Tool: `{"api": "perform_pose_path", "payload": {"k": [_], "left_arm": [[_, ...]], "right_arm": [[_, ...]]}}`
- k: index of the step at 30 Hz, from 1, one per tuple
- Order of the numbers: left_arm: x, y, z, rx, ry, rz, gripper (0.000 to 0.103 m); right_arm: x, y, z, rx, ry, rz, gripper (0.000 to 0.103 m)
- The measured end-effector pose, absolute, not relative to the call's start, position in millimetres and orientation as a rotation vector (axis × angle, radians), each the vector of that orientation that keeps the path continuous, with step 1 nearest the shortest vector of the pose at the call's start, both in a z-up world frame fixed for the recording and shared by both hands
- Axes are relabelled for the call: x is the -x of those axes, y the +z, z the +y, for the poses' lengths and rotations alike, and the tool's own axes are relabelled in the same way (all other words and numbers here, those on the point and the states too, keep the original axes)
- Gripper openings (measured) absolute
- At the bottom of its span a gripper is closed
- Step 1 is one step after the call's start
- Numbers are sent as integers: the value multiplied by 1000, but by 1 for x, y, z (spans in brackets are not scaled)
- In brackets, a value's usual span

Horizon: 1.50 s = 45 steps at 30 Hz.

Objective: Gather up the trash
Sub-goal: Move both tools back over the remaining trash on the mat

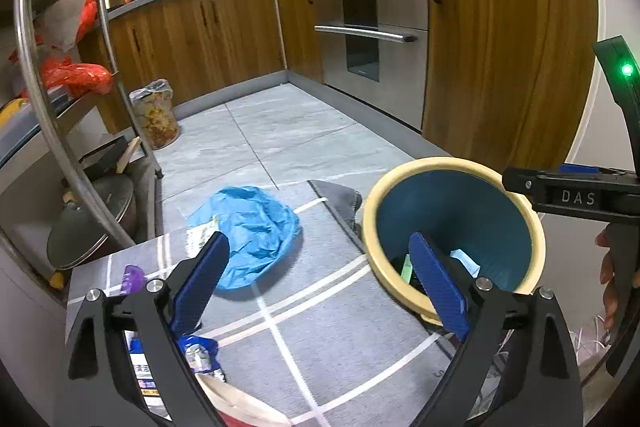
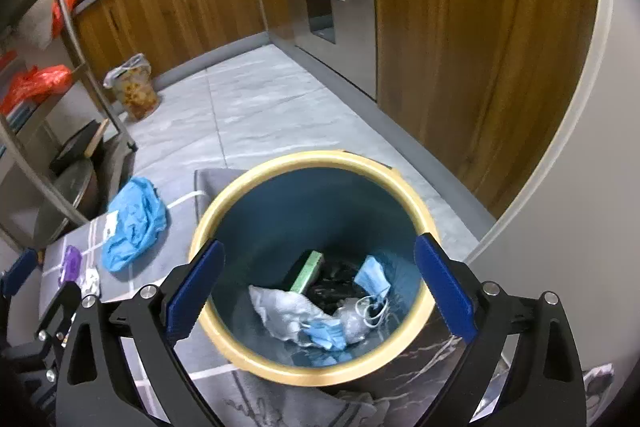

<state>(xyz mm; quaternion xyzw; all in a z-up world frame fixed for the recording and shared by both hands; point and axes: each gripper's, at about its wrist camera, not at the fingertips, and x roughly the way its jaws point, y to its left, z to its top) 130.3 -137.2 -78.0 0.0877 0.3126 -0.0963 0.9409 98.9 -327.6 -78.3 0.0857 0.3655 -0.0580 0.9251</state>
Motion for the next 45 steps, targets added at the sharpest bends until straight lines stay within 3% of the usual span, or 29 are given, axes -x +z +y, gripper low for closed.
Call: {"api": "perform_pose_path", "payload": {"k": [26, 45], "left_arm": [[-100, -65, -38, -151, -45, 621, 93], [-78, -87, 101, 25, 207, 717, 94]], "right_arm": [[-99, -53, -242, -190, 11, 704, 97], [-129, -99, -162, -222, 73, 852, 97]]}}
